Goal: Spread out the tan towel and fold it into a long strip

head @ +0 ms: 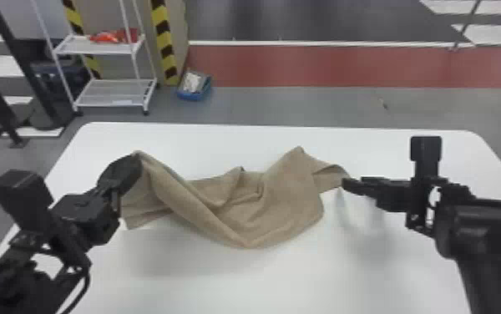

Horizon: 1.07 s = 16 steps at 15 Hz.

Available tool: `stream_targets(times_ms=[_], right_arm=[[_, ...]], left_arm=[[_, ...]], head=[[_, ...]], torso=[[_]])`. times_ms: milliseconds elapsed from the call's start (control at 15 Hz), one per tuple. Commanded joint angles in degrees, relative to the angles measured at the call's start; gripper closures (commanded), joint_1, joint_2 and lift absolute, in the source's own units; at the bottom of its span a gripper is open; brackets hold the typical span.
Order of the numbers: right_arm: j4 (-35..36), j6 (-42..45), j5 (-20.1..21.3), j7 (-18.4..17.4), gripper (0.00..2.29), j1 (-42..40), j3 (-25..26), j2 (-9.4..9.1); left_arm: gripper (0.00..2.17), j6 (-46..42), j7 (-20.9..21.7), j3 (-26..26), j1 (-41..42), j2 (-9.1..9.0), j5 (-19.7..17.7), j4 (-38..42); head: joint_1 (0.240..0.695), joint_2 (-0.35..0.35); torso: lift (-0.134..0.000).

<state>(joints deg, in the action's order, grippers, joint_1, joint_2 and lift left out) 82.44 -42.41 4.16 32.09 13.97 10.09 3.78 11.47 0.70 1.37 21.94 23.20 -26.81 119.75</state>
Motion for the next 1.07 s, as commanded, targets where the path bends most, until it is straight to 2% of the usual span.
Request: stream_targets(times_ms=[0,67,267,467,533,600,800,867,1000], right_arm=[[-1.32,-0.09,-0.03,-0.10,0.53,0.80,-0.33,0.00],[-1.58,-0.09,-0.03,-0.27,0.64,0.88,-0.42,-0.09],[-1.93,-0.27,-0.03,-0.45,0.73,1.23,-0.77,-0.26],[-1.93,-1.15,0.06,-0.45,0.74,1.59,-1.21,-0.35],[-1.93,-2.20,0.06,-0.45,0.91,1.94,-1.21,-0.35],[-1.93,-2.38,-0.21,-0.27,0.96,2.29,-1.12,-0.35],[-1.76,-3.61,-0.38,-0.10,0.97,1.59,-1.03,-0.35],[0.09,-3.26,-1.08,-0.10,1.06,0.36,-0.68,-0.53],[8.44,-2.73,-4.07,-0.10,1.06,-3.69,1.51,-0.62]], left_arm=[[1.71,-0.43,0.09,0.04,0.47,-0.08,0.00,-0.13],[1.71,-0.43,0.36,0.12,0.56,-0.08,0.00,-0.22],[1.71,-0.78,0.36,0.21,0.82,-0.08,0.00,-0.22],[1.71,-0.78,0.44,0.21,0.91,-0.08,0.00,-0.22],[1.71,-0.78,0.53,0.21,1.00,-0.17,0.00,-0.30],[1.71,-0.78,0.79,0.30,1.08,-0.17,0.00,-0.30],[1.71,-1.14,0.88,0.92,1.44,-0.17,-0.09,-0.39],[1.71,-1.14,0.88,1.09,1.52,-0.17,0.00,-0.30],[1.71,-1.31,0.88,2.23,2.05,-0.17,-0.27,0.22]], head=[[0.695,0.007],[0.695,0.008],[0.695,0.012],[0.695,0.018],[0.695,0.020],[0.695,0.021],[0.695,0.023],[0.695,0.026],[0.695,0.029]], torso=[[-0.124],[-0.124],[-0.124],[-0.124],[-0.124],[-0.124],[-0.124],[-0.124],[-0.124]])
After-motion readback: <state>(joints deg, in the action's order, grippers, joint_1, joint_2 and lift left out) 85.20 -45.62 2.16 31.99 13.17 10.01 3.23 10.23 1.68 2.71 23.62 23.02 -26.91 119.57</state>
